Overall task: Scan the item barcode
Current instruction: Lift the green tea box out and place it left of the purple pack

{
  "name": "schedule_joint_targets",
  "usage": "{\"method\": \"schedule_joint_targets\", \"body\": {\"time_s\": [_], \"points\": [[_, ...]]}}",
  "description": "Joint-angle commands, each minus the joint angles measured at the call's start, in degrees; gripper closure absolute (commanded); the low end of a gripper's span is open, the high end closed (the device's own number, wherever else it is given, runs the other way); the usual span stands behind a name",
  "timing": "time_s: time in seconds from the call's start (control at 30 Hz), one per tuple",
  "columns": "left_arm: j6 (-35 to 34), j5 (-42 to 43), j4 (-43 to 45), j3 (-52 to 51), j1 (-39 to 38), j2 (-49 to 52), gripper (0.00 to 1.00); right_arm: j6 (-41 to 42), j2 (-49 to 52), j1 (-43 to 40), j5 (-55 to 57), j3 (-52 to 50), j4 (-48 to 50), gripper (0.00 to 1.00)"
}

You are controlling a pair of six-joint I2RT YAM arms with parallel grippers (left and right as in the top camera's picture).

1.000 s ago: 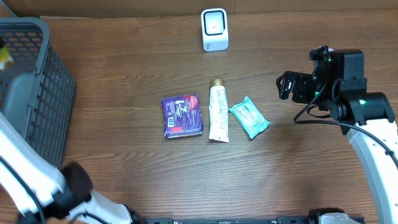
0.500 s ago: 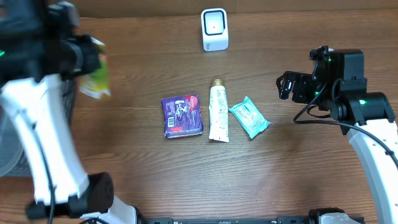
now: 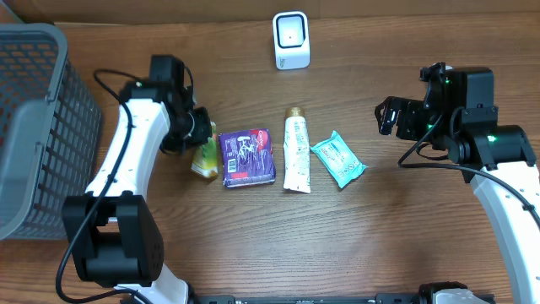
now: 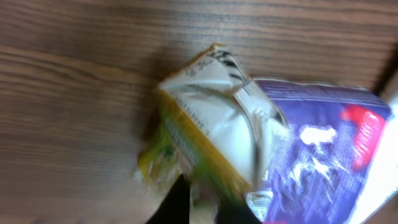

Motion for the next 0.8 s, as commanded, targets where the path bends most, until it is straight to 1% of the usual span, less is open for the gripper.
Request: {"method": "schedule_joint_targets", "body": {"time_s": [0.0,0.1,0.13,0.2,0.27,0.5,0.6,0.7,0.77], "points": [[-3.06,0.90,3.08,-2.99,0.26,-0.98,0.69,-0.46,-0.04,-0.39,-0.04,1.27,0.31,0.00],[-2.97,0.74,3.48,-3.17,0.26,-0.98,0.06,-0.46,-0.04,-0.39,-0.04,1.27,0.31,0.00],[-2.95,0.76,3.43,-2.97,0.26,-1.01,0.00,-0.46,-0.04,-0.39,-0.04,1.27,0.31,0.00],[-2.32,0.87,2.47,-1.70,0.42,-1.01,0.00,-0.46,-0.04,-0.39,-0.04,1.27,0.31,0.00],[-0.66,0.81,-1.44,2.78,0.70,-1.25,0.00,-0.46,-0.04,-0.39,-0.04,1.27,0.31,0.00],[3.17,0.04,-13.27,22.47,0.70,-3.96,0.00,-0.46,-0.04,-0.39,-0.04,1.27,0.31,0.00],[6.51,-0.90,-17.73,30.27,0.76,-6.08,0.00,-0.46,-0.04,-0.39,-0.04,1.27,0.31,0.00],[7.37,-0.85,-20.94,35.98,1.14,-8.87,0.00,-0.46,-0.04,-0.39,-0.04,1.27,0.31,0.00],[7.96,-0.76,-22.14,37.90,1.18,-11.17,0.00,-0.46,-0.04,-0.39,-0.04,1.27,0.31,0.00]]}}
